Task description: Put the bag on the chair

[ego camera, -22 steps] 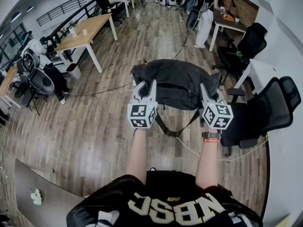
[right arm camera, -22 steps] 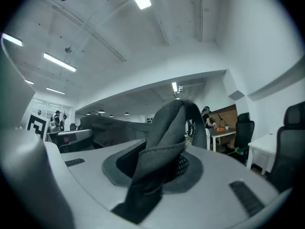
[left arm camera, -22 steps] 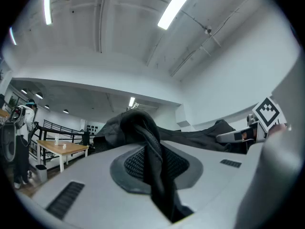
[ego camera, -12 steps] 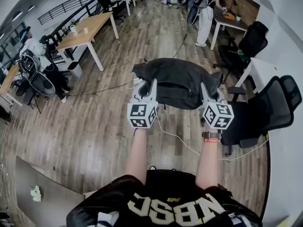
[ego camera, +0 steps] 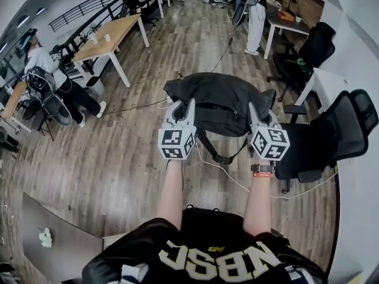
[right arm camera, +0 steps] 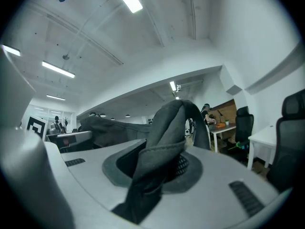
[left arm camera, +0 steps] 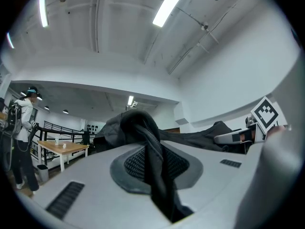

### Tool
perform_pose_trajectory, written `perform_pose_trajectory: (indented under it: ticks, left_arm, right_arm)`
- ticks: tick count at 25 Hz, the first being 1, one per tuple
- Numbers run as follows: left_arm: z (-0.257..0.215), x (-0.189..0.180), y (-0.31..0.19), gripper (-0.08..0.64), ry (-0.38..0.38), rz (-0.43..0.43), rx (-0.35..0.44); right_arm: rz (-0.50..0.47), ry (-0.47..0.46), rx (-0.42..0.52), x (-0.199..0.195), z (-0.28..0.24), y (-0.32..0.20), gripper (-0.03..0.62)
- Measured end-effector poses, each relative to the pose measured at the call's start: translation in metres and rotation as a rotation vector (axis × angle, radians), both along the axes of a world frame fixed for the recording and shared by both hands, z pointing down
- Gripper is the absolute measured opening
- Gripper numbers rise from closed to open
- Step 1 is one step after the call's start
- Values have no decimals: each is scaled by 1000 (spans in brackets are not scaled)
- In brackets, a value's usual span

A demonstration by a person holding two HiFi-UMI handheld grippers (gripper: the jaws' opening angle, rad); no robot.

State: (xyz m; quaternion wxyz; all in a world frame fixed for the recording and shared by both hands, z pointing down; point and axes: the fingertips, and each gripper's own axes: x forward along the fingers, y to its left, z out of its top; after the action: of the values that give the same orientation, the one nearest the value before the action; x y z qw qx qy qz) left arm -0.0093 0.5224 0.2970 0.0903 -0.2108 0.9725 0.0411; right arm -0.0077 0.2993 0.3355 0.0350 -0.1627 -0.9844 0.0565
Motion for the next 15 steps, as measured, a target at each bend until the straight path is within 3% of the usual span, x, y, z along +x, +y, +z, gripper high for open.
perform_pose_trajectory:
  ticks: [7,15]
  left_arm:
    - [12,10,-19,61,27,2,3]
    - [38,-41,-14,61,70,-1,22]
  right_arm:
    - [-22,22,-50,4,23,-18,104]
    - [-38,76,-62,-45,49,-15,104]
